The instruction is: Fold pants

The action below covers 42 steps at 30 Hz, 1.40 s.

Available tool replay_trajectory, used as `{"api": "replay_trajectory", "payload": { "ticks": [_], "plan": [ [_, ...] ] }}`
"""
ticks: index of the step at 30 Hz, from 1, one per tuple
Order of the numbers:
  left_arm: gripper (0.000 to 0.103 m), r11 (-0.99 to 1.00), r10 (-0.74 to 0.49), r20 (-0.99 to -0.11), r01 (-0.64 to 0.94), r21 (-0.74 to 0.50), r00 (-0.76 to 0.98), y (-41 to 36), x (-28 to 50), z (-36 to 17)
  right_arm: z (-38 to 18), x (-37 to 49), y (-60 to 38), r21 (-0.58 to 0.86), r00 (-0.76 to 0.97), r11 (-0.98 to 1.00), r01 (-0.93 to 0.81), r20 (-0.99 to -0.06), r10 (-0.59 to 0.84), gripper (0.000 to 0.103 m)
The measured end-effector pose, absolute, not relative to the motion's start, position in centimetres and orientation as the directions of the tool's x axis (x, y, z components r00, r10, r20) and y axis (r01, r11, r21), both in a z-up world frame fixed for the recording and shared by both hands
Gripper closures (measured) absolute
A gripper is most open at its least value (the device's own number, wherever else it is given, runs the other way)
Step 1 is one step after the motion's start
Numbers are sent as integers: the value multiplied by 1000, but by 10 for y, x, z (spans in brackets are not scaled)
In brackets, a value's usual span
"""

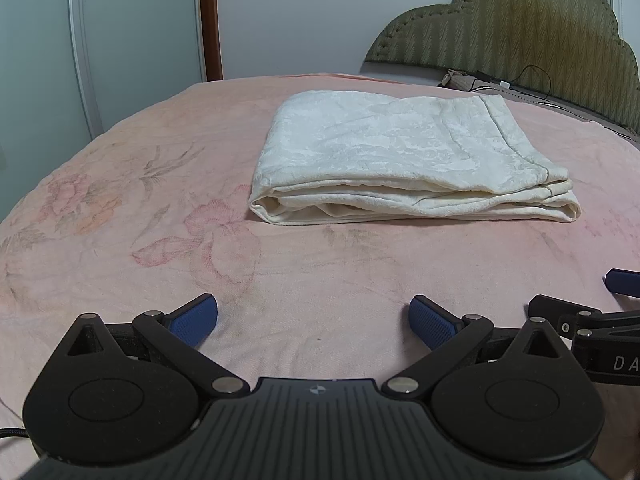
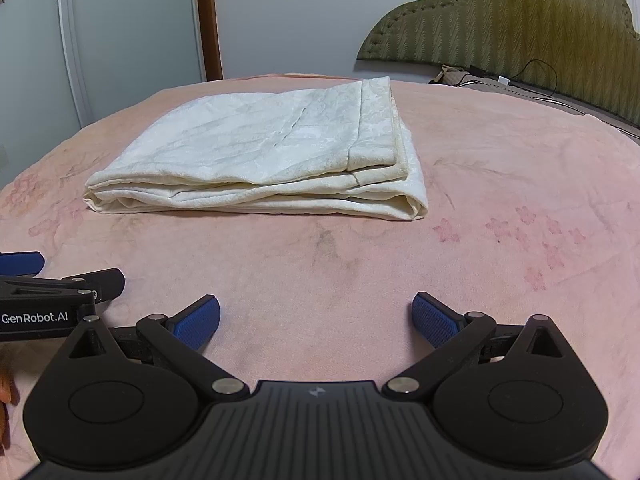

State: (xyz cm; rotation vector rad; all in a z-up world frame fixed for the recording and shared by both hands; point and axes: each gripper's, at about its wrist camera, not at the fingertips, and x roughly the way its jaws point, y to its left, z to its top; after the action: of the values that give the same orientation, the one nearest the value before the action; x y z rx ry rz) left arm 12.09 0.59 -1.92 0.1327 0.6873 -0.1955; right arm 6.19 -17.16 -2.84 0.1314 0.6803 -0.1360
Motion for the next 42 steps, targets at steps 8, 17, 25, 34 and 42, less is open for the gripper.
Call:
{"api": "replay_trajectory", "payload": {
  "ticks": [8, 17, 25, 34, 42],
  "plan": [
    [0, 973, -135, -641, 222, 58, 756, 6, 122, -20, -29, 62, -171, 75, 769, 983, 168, -634, -83, 0],
    [0, 973, -137, -640, 224, 57, 756, 7, 121, -20, -29, 63, -172, 82, 769, 980, 184, -633, -91, 0],
    [0, 972, -140, -640, 228, 56, 756, 7, 122, -20, -29, 64, -170, 75, 766, 978, 193, -635, -102, 0],
    [0, 971, -143, -639, 231, 55, 756, 7, 122, -20, -29, 64, -170, 77, 766, 977, 200, -635, -106, 0],
    [0, 971, -143, -638, 232, 57, 757, 6, 122, -20, -30, 65, -169, 74, 763, 975, 209, -636, -116, 0]
  ]
}}
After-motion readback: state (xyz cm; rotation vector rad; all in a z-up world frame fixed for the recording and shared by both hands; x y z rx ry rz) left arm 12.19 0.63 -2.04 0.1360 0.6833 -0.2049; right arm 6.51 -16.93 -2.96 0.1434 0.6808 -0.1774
